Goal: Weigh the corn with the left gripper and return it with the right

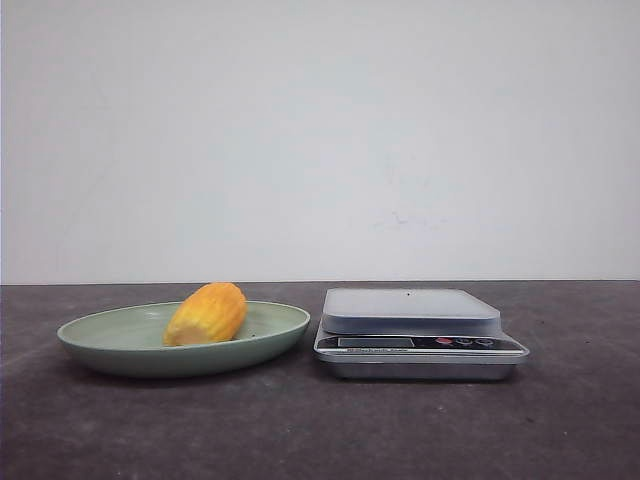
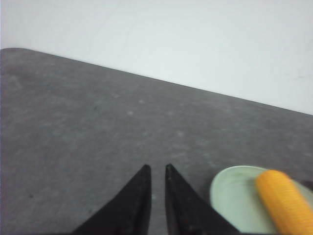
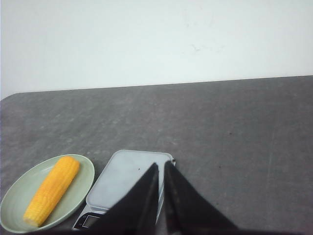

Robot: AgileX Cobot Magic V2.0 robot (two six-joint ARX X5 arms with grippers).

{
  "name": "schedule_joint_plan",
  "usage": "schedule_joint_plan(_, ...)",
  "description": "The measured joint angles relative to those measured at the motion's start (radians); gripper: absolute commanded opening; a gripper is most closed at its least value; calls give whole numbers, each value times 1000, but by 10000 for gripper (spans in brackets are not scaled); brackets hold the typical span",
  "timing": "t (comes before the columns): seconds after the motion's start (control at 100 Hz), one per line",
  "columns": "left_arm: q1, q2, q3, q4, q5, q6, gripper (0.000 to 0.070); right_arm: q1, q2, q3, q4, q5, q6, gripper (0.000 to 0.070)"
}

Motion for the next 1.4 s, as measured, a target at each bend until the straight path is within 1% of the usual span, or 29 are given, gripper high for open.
schedule_joint_plan(0.14,35,0,-67,35,0,3,19,0,0,0,0,1,0,12)
schedule_joint_plan(0.34,54,0,-100,26,7,18,19,0,0,0,0,1,0,12)
schedule_joint_plan(0.57,59,-1,-101,29,41,34,19,0,0,0,0,0,0,12)
schedule_joint_plan(1.4,59,-1,-101,29,42,38,19,0,0,0,0,1,-5,12)
